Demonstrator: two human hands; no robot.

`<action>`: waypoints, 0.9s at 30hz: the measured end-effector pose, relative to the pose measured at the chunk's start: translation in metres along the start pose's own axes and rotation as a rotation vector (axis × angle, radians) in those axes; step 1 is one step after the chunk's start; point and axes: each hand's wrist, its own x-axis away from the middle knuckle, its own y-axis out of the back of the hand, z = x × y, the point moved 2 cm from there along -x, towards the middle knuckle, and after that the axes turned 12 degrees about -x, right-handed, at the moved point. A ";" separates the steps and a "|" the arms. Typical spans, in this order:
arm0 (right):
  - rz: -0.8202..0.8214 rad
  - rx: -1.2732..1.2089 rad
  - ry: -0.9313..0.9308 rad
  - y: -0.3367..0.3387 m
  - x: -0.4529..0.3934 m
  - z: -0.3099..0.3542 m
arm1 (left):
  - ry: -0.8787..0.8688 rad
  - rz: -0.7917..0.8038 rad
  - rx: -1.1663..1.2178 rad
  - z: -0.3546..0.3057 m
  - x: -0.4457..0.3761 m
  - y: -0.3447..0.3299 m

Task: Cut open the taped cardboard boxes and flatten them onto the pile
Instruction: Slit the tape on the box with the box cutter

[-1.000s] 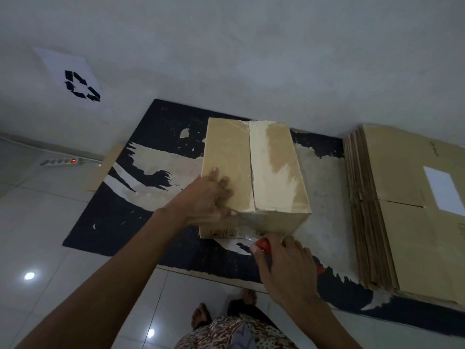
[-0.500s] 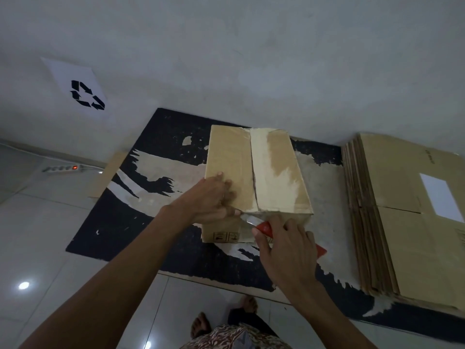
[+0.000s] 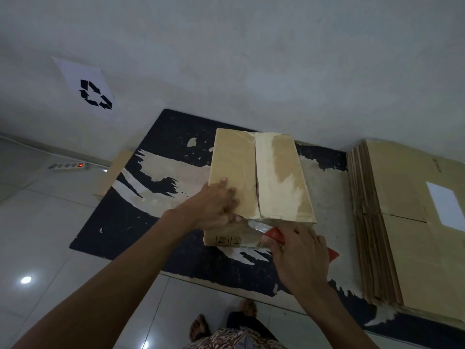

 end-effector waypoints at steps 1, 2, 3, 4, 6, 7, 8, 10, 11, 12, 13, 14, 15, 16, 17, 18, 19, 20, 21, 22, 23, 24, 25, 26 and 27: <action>0.011 0.006 -0.009 0.001 0.001 -0.002 | -0.007 -0.011 0.000 0.001 0.000 -0.004; 0.017 0.002 -0.014 0.002 0.002 -0.004 | -0.009 -0.013 -0.007 0.001 -0.001 -0.007; 0.021 -0.008 -0.019 0.003 0.003 -0.006 | -0.009 -0.009 -0.019 0.001 -0.001 -0.010; 0.026 -0.018 -0.029 0.005 0.004 -0.008 | -0.009 -0.004 -0.031 0.000 -0.002 -0.012; 0.055 -0.017 -0.068 0.007 0.005 -0.013 | -0.005 0.004 -0.051 -0.002 -0.002 -0.014; 0.067 -0.013 -0.082 0.008 0.005 -0.015 | -0.003 0.009 -0.058 -0.003 -0.003 -0.014; 0.070 -0.015 -0.090 0.009 0.005 -0.016 | -0.003 0.011 -0.060 -0.004 -0.003 -0.014; 0.067 -0.020 -0.095 0.011 0.005 -0.017 | -0.003 0.008 -0.048 -0.006 -0.003 -0.013; 0.075 -0.016 -0.101 0.013 0.005 -0.017 | -0.003 0.008 -0.044 -0.007 -0.004 -0.013; 0.087 -0.009 -0.113 0.013 0.005 -0.018 | -0.004 0.010 -0.045 -0.008 -0.004 -0.012; 0.099 0.003 -0.129 0.014 0.005 -0.020 | -0.005 0.011 -0.048 -0.008 -0.004 -0.012; 0.110 0.020 -0.148 0.016 0.005 -0.023 | -0.006 0.010 -0.053 -0.008 -0.004 -0.012; 0.118 0.040 -0.164 0.018 0.005 -0.028 | -0.009 0.009 -0.058 -0.008 -0.003 -0.012; 0.128 0.058 -0.173 0.019 0.005 -0.033 | -0.012 0.010 -0.063 -0.008 -0.002 -0.012; 0.139 0.073 -0.173 0.021 0.005 -0.037 | -0.014 0.009 -0.063 -0.008 -0.001 -0.013; 0.152 0.090 -0.168 0.022 0.006 -0.040 | -0.018 0.012 -0.066 -0.007 0.000 -0.015; 0.166 0.108 -0.161 0.023 0.008 -0.042 | -0.024 0.021 -0.077 -0.007 0.002 -0.017; 0.180 0.121 -0.155 0.023 0.010 -0.043 | -0.031 0.030 -0.096 -0.007 0.004 -0.020; 0.185 0.120 -0.150 0.022 0.012 -0.044 | -0.036 0.035 -0.116 -0.007 0.005 -0.024; 0.180 0.108 -0.138 0.021 0.014 -0.043 | -0.039 0.036 -0.131 -0.007 0.005 -0.027; 0.168 0.080 -0.118 0.019 0.017 -0.040 | -0.038 0.034 -0.137 -0.007 0.006 -0.029; 0.151 0.043 -0.090 0.016 0.019 -0.037 | -0.034 0.031 -0.144 -0.008 0.006 -0.031; 0.135 0.010 -0.060 0.013 0.021 -0.033 | -0.026 0.029 -0.153 -0.008 0.006 -0.032; 0.130 -0.015 -0.039 0.010 0.022 -0.029 | -0.022 0.025 -0.166 -0.008 0.005 -0.032; 0.132 -0.033 -0.025 0.008 0.023 -0.025 | -0.020 0.012 -0.171 -0.009 0.004 -0.031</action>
